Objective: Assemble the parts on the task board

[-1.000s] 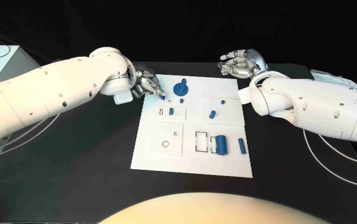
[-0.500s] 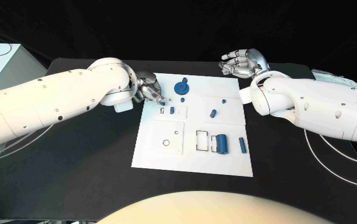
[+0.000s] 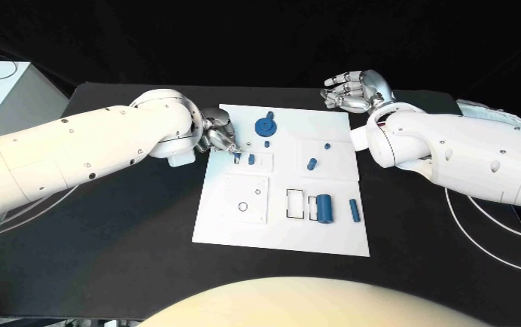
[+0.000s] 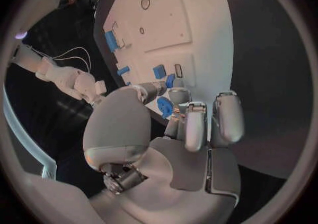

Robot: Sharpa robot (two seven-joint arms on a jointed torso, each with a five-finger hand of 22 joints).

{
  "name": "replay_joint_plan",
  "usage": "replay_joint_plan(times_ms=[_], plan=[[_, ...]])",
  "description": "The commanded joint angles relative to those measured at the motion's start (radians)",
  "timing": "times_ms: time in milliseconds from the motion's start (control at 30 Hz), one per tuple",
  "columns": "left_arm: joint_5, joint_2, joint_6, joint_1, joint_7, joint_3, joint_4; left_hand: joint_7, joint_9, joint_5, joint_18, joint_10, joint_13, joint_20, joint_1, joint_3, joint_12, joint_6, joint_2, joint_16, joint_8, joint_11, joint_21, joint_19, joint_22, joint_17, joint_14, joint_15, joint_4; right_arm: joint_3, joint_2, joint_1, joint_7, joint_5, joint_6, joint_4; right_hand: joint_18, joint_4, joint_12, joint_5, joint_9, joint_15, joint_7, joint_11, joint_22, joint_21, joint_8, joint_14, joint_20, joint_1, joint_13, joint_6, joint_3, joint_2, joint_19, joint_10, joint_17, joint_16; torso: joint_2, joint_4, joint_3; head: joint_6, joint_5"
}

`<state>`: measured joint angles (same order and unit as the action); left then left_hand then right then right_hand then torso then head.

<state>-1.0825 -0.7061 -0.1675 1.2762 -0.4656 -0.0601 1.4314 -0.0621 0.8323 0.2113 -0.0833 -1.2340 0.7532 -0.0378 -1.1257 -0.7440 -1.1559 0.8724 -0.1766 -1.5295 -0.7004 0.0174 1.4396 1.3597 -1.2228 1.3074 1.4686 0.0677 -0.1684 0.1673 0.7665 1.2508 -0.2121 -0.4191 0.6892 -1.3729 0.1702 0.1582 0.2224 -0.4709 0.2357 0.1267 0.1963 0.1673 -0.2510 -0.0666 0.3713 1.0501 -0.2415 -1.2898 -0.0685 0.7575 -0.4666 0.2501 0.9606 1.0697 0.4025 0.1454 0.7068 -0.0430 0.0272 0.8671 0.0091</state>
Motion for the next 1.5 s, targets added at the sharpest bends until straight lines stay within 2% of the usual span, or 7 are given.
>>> replay_joint_plan(times_ms=[33,1500], plan=[[-0.017,0.003,-0.015,-0.002,0.005,0.000,0.000,0.006,0.001,0.003,0.011,-0.008,0.000,-0.001,-0.003,-0.181,-0.003,0.011,0.007,-0.004,-0.005,0.002,0.004,0.007,-0.001,0.173,0.078,0.008,0.177,0.000,0.001,-0.001,-0.014,-0.003,-0.018,-0.001,0.014,-0.005,0.003,-0.004,-0.001,0.002,0.043,0.003,0.001,-0.001,0.004,-0.005,-0.001,0.002,0.001,-0.006,-0.001,-0.006,-0.005,-0.004,-0.001,-0.003,0.001,0.0003,0.0003,0.003,0.002],[-0.034,0.004,-0.049,-0.009,0.019,-0.005,-0.008,0.007,0.001,0.002,0.011,-0.011,0.003,0.000,-0.001,-0.187,-0.003,0.013,0.006,-0.004,-0.005,0.003,0.005,0.008,-0.002,0.174,0.078,0.008,0.179,0.000,0.003,-0.001,-0.014,-0.001,-0.024,0.000,0.014,-0.005,0.003,-0.008,-0.002,0.002,0.043,0.003,0.003,-0.001,0.004,-0.004,-0.001,0.003,0.002,-0.006,-0.002,-0.006,-0.005,-0.004,-0.002,-0.004,0.000,0.0001,-0.0009,0.006,0.002]])
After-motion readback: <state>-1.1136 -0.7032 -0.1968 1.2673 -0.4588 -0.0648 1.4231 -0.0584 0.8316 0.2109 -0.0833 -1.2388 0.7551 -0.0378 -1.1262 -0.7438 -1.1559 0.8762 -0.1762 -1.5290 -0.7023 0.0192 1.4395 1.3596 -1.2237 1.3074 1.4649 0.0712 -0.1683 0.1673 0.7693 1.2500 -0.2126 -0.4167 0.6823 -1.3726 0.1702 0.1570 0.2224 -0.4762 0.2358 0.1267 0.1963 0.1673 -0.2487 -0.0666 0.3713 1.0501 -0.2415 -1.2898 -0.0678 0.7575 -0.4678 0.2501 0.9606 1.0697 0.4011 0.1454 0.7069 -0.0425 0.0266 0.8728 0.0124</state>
